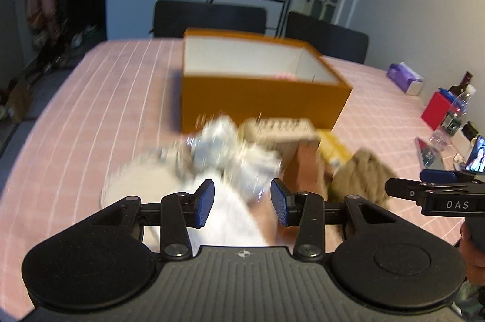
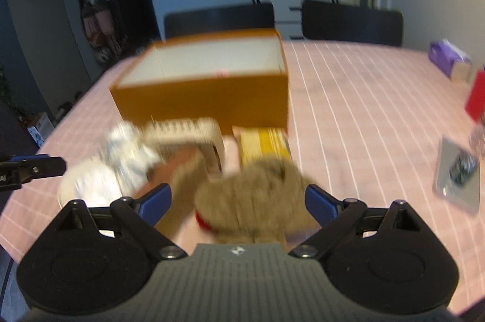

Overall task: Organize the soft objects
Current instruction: 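Grasp the white cloth with the left gripper while the right grasps the brown plush towel, then lift both items over the orange box and open both grippers inside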

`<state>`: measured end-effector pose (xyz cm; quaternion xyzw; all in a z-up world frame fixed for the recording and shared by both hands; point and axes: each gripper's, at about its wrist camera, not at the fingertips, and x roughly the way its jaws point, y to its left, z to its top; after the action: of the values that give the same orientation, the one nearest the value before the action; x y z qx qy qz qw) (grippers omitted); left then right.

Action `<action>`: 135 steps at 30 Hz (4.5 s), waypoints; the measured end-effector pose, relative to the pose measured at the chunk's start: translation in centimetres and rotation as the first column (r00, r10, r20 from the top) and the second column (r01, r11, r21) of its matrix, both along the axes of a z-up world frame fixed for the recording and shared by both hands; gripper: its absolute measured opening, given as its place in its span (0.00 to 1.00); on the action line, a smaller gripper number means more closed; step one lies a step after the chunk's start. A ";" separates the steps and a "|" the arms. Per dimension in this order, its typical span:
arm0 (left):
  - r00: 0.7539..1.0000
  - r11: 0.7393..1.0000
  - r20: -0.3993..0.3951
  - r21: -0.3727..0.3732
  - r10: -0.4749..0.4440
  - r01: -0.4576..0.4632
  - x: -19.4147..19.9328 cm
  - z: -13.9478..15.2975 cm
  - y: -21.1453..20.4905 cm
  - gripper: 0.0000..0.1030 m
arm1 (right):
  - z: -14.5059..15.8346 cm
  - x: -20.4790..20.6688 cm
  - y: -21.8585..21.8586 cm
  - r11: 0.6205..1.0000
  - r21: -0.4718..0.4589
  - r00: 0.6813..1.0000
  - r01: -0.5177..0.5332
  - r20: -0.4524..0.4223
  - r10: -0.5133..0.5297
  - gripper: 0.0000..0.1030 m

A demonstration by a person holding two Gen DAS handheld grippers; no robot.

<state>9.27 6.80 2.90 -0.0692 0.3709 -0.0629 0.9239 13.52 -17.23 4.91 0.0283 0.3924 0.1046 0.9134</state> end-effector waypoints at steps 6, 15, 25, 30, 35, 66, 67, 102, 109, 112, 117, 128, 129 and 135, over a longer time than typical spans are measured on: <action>0.996 0.996 0.027 -0.032 0.085 -0.084 -3.6 -3.9 -0.2 0.56 | -3.7 -2.3 -0.2 1.000 -0.027 0.999 -0.009 -0.052 0.008 0.91; 0.985 0.988 0.067 -0.014 0.156 -0.156 -5.5 -8.1 -0.9 0.67 | -6.8 -4.3 -0.3 1.000 -0.018 1.000 -0.021 -0.015 0.021 0.91; 0.968 0.969 0.074 0.039 0.239 -0.243 -3.9 -9.0 -1.9 0.77 | -6.6 -1.4 -0.7 0.999 0.040 1.000 0.021 0.020 -0.022 0.91; 0.968 0.964 0.045 0.082 0.248 -0.251 -3.3 -9.7 -2.4 0.77 | -7.7 -0.4 -0.5 0.999 0.008 0.999 0.035 -0.007 -0.035 0.88; 0.971 0.965 0.025 0.110 0.239 -0.240 -3.0 -10.1 -2.9 0.68 | -8.6 -0.2 -0.3 0.999 -0.018 0.999 0.030 -0.022 -0.030 0.73; 0.984 0.987 0.113 0.066 0.137 -0.145 -5.1 -6.5 -3.2 0.21 | -5.3 -2.8 -0.9 0.997 -0.063 0.998 -0.045 0.051 0.048 0.30; 0.984 0.988 0.114 0.064 0.134 -0.142 -5.2 -6.2 -3.2 0.21 | -5.0 -2.9 -1.1 0.997 -0.062 0.997 -0.044 0.054 0.048 0.30; 0.933 0.983 0.323 0.139 -0.158 0.119 -4.8 5.7 -4.3 0.21 | 6.2 -3.0 -0.3 0.993 -0.066 0.974 -0.093 0.203 0.105 0.30; 0.899 0.975 0.398 0.192 -0.181 0.111 -2.0 8.5 -4.4 0.21 | 9.3 0.7 1.0 0.992 -0.013 0.962 -0.122 0.246 0.122 0.30; 0.902 0.977 0.387 0.161 -0.191 0.138 0.2 9.4 -4.1 0.21 | 10.3 3.3 1.3 0.989 0.043 0.966 -0.139 0.225 0.126 0.30; 0.922 0.982 0.347 0.133 -0.172 0.133 4.7 10.2 -3.1 0.21 | 11.4 8.1 2.3 0.987 0.082 0.973 -0.141 0.195 0.123 0.31; 0.982 0.983 0.086 0.078 -0.171 0.164 17.7 6.8 -1.5 0.21 | 7.7 20.9 5.0 0.983 0.014 0.982 -0.184 -0.039 0.184 0.31; 0.984 0.983 0.047 0.077 -0.171 0.167 19.0 6.3 -1.4 0.21 | 7.1 22.0 5.1 0.983 0.006 0.981 -0.186 -0.061 0.186 0.31; 0.981 0.984 -0.106 0.061 -0.163 0.170 25.0 2.6 -0.7 0.21 | 3.1 27.3 5.7 0.980 -0.006 0.965 -0.197 -0.177 0.193 0.31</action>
<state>34.22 6.06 5.49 -0.0089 0.4233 -0.1234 0.8975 40.84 -11.57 8.01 -0.0120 0.4732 0.1867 0.8609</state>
